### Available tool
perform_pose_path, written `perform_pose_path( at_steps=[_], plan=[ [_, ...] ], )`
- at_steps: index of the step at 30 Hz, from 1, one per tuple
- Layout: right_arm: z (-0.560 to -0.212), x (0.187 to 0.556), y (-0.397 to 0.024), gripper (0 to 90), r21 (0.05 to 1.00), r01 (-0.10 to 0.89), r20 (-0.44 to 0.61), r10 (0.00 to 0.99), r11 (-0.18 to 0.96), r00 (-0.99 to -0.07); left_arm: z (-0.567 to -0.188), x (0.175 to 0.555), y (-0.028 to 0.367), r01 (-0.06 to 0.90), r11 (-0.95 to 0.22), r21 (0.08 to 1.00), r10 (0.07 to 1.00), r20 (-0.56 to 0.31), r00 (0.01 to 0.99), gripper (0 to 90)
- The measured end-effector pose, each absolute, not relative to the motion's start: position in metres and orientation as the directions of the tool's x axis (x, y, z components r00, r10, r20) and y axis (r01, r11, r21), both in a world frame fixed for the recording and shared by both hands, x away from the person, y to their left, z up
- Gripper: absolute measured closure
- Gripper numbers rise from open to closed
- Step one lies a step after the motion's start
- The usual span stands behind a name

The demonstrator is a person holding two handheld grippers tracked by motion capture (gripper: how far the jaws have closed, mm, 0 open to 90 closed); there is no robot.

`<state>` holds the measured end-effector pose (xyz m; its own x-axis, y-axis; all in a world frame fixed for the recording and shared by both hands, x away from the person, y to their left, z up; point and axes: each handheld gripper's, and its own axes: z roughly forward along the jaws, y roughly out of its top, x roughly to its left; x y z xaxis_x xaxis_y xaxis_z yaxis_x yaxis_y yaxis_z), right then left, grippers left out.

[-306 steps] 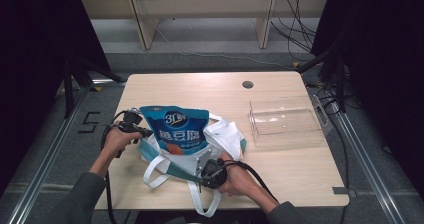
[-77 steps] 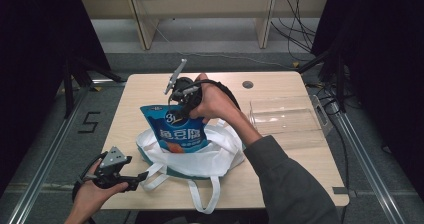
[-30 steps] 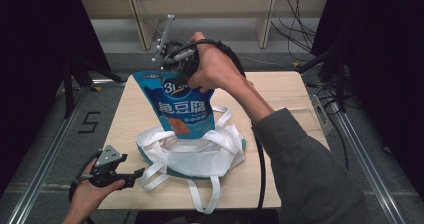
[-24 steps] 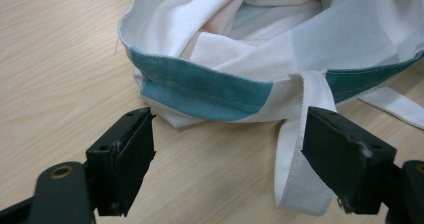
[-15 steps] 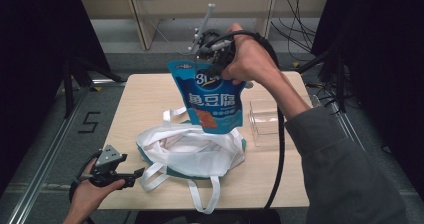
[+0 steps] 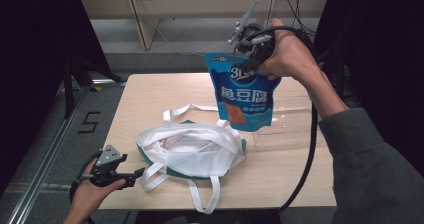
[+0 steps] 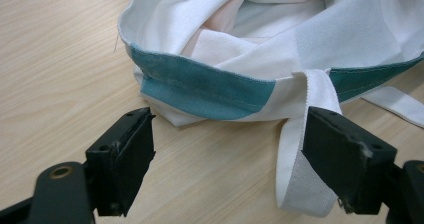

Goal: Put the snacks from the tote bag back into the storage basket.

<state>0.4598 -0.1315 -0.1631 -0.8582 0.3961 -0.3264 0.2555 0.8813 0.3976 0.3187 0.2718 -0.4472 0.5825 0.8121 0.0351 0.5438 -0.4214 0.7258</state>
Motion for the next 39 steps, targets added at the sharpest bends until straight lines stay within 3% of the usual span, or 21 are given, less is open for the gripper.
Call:
perform_pose_path(
  at_steps=[4, 5, 9, 17, 39],
  plan=[
    [-0.163, 0.462, -0.150, 90.0, 0.395, 0.277, -0.329, 0.416, 0.876, -0.848, -0.448, 0.320, 0.273, 0.542, -0.426, 0.724, 0.809, 0.036, 0.587, 19.8],
    [-0.163, 0.463, -0.155, 90.0, 0.395, 0.289, -0.328, 0.427, 0.872, -0.843, -0.450, 0.319, 0.269, 0.549, -0.363, 0.753, 0.833, -0.002, 0.553, 19.8],
    [-0.165, 0.466, -0.172, 90.0, 0.401, 0.326, -0.333, 0.468, 0.856, -0.819, -0.448, 0.320, 0.273, 0.546, -0.423, 0.723, 0.815, 0.040, 0.578, 19.8],
    [-0.172, 0.473, -0.198, 90.0, 0.393, 0.397, -0.316, 0.527, 0.830, -0.789, -0.452, 0.321, 0.271, 0.548, -0.382, 0.744, 0.827, 0.010, 0.562, 19.8],
    [-0.197, 0.498, -0.232, 90.0, 0.411, 0.447, -0.286, 0.578, 0.795, -0.765, -0.454, 0.321, 0.268, 0.552, -0.356, 0.754, 0.834, -0.010, 0.551, 19.9]
  ],
)
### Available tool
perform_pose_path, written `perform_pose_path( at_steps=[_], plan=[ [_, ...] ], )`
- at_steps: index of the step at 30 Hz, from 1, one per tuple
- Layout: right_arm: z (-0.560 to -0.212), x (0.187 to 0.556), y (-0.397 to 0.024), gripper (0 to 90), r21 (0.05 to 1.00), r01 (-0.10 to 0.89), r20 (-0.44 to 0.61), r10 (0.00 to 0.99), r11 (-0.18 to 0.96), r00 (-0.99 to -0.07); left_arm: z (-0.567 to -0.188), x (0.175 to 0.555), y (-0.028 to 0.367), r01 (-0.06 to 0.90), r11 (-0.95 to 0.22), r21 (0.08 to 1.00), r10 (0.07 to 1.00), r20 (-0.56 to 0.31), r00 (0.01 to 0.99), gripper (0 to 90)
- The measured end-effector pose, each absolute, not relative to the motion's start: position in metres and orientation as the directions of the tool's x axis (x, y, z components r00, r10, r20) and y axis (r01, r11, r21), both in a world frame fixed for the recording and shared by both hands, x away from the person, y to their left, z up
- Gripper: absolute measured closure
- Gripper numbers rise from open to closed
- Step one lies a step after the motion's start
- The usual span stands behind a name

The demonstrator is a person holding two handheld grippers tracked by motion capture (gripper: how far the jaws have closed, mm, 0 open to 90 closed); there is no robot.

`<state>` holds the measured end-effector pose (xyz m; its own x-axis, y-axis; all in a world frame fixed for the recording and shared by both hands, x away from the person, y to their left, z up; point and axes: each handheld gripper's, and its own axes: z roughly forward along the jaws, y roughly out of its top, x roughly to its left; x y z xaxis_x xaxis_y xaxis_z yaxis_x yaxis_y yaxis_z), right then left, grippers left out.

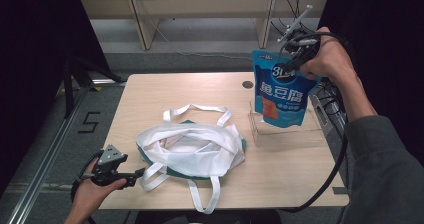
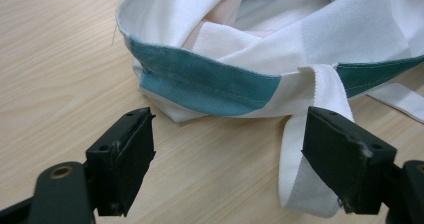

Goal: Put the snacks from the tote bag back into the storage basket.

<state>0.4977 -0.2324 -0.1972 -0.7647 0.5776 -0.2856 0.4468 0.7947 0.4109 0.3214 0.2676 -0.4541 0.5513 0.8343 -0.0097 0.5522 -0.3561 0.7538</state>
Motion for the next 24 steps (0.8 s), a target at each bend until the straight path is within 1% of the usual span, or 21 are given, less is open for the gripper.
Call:
perform_pose_path(
  at_steps=[3, 12, 14, 16, 17, 18, 20, 22, 24],
  plan=[
    [-0.202, 0.502, -0.237, 90.0, 0.416, 0.463, -0.279, 0.594, 0.783, -0.754, -0.454, 0.321, 0.268, 0.550, -0.352, 0.757, 0.835, -0.011, 0.550, 19.9],
    [-0.217, 0.509, -0.245, 90.0, 0.405, 0.477, -0.276, 0.601, 0.780, -0.750, -0.454, 0.322, 0.267, 0.566, -0.360, 0.742, 0.833, -0.018, 0.553, 20.0],
    [-0.221, 0.510, -0.246, 90.0, 0.403, 0.478, -0.277, 0.602, 0.780, -0.749, -0.453, 0.322, 0.268, 0.561, -0.379, 0.736, 0.828, -0.001, 0.561, 20.0],
    [-0.225, 0.510, -0.245, 90.0, 0.400, 0.483, -0.278, 0.605, 0.779, -0.746, -0.453, 0.322, 0.267, 0.573, -0.369, 0.732, 0.833, -0.013, 0.553, 20.0],
    [-0.227, 0.512, -0.246, 90.0, 0.400, 0.480, -0.273, 0.601, 0.781, -0.751, -0.454, 0.322, 0.267, 0.566, -0.361, 0.741, 0.832, -0.018, 0.554, 20.0],
    [-0.230, 0.513, -0.246, 90.0, 0.400, 0.473, -0.277, 0.595, 0.785, -0.755, -0.454, 0.322, 0.268, 0.557, -0.374, 0.741, 0.828, -0.004, 0.561, 20.0],
    [-0.235, 0.513, -0.246, 90.0, 0.399, 0.484, -0.261, 0.603, 0.779, -0.754, -0.454, 0.322, 0.267, 0.563, -0.366, 0.741, 0.832, -0.011, 0.555, 20.0],
    [-0.239, 0.513, -0.245, 90.0, 0.398, 0.469, -0.262, 0.588, 0.788, -0.765, -0.455, 0.322, 0.266, 0.556, -0.362, 0.748, 0.833, -0.008, 0.554, 20.0],
    [-0.243, 0.514, -0.245, 90.0, 0.404, 0.469, -0.251, 0.588, 0.785, -0.769, -0.454, 0.323, 0.267, 0.564, -0.377, 0.735, 0.832, 0.001, 0.555, 20.0]
  ],
)
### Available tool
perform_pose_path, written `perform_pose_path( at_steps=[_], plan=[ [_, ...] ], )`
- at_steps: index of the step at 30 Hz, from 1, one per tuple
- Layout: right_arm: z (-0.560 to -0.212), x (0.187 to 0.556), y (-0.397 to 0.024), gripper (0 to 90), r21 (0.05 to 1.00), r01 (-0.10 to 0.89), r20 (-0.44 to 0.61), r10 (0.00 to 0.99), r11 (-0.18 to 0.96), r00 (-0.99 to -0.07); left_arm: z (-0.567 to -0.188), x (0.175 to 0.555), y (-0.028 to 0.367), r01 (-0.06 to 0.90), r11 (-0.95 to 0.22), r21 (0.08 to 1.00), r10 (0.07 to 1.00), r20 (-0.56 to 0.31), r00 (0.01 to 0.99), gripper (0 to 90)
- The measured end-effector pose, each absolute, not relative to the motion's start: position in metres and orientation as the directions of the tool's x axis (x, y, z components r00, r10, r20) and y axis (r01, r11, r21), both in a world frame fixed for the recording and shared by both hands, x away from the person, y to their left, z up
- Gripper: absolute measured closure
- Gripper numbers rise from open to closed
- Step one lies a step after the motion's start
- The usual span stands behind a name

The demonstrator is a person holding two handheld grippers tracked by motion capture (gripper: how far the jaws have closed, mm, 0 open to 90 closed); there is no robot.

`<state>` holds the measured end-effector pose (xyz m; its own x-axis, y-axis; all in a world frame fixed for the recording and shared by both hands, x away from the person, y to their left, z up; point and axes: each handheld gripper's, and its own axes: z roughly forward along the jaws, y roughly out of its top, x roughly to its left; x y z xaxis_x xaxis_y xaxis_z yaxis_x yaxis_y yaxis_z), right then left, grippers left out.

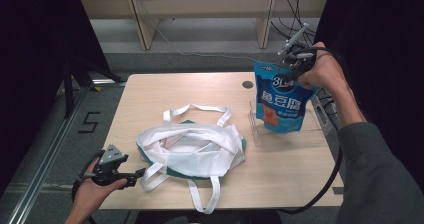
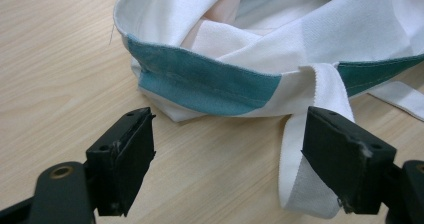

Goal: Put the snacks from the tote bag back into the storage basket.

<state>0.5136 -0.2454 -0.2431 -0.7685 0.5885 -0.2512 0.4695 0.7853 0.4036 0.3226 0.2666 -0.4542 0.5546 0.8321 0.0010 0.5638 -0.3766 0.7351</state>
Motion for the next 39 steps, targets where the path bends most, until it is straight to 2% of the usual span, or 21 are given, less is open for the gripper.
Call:
perform_pose_path(
  at_steps=[8, 16, 19, 25, 34, 39],
  plan=[
    [-0.261, 0.513, -0.246, 90.0, 0.417, 0.458, -0.208, 0.574, 0.785, -0.792, -0.455, 0.323, 0.266, 0.559, -0.373, 0.741, 0.827, -0.008, 0.562, 20.2],
    [-0.278, 0.508, -0.266, 89.5, 0.472, 0.495, -0.156, 0.622, 0.729, -0.767, -0.455, 0.324, 0.266, 0.559, -0.385, 0.735, 0.824, 0.000, 0.567, 20.2],
    [-0.280, 0.504, -0.278, 84.0, 0.547, 0.480, -0.148, 0.643, 0.686, -0.751, -0.455, 0.323, 0.266, 0.561, -0.386, 0.732, 0.824, 0.001, 0.566, 20.2],
    [-0.289, 0.486, -0.291, 60.9, 0.666, 0.495, -0.154, 0.752, 0.558, -0.641, -0.456, 0.323, 0.266, 0.556, -0.381, 0.739, 0.826, 0.002, 0.563, 20.1],
    [-0.307, 0.454, -0.311, 46.0, 0.733, 0.531, -0.103, 0.841, 0.425, -0.531, -0.456, 0.324, 0.265, 0.563, -0.383, 0.732, 0.824, -0.005, 0.567, 20.1],
    [-0.323, 0.439, -0.320, 42.5, 0.793, 0.491, -0.085, 0.865, 0.360, -0.495, -0.456, 0.324, 0.266, 0.565, -0.388, 0.728, 0.825, 0.000, 0.565, 20.1]
  ],
)
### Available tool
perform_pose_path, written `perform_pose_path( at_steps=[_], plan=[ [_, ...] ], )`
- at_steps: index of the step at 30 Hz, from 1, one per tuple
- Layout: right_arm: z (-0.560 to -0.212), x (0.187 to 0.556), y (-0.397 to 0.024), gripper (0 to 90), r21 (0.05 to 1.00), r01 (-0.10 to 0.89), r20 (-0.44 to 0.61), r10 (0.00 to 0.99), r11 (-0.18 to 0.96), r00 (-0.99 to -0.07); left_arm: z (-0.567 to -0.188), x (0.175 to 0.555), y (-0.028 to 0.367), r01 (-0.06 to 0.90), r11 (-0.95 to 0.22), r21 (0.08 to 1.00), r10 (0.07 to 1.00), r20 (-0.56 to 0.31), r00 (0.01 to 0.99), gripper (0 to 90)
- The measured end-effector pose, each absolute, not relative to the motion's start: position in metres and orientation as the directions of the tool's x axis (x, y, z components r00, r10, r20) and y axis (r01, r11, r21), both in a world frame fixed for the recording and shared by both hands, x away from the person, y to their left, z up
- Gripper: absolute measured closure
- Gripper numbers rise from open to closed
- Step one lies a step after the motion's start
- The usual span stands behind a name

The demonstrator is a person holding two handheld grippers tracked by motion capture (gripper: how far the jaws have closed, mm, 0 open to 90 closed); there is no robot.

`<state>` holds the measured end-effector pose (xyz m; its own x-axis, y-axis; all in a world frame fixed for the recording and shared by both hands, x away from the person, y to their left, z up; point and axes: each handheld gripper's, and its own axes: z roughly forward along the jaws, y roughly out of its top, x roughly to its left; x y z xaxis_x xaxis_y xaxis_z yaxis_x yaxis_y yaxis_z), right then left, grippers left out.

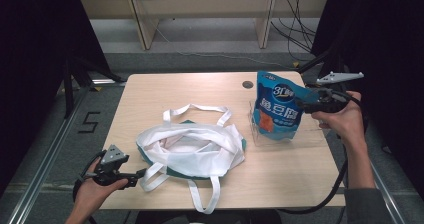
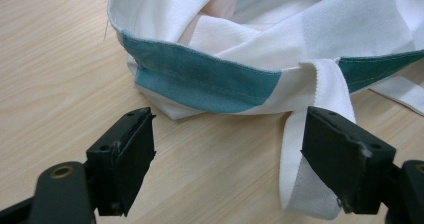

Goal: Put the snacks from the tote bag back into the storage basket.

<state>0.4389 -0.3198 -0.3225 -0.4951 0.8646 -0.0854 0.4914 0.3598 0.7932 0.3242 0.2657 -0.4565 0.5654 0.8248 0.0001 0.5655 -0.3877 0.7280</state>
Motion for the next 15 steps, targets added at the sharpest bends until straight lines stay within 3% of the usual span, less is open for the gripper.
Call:
perform_pose_path(
  at_steps=[5, 15],
  plan=[
    [-0.338, 0.427, -0.323, 41.6, 0.777, 0.550, -0.015, 0.882, 0.307, -0.471, -0.456, 0.324, 0.265, 0.562, -0.388, 0.731, 0.821, -0.002, 0.571, 20.1],
    [-0.356, 0.418, -0.329, 42.1, 0.742, 0.583, -0.032, 0.886, 0.331, -0.463, -0.455, 0.322, 0.263, 0.546, -0.400, 0.736, 0.809, 0.004, 0.588, 20.1]
  ],
)
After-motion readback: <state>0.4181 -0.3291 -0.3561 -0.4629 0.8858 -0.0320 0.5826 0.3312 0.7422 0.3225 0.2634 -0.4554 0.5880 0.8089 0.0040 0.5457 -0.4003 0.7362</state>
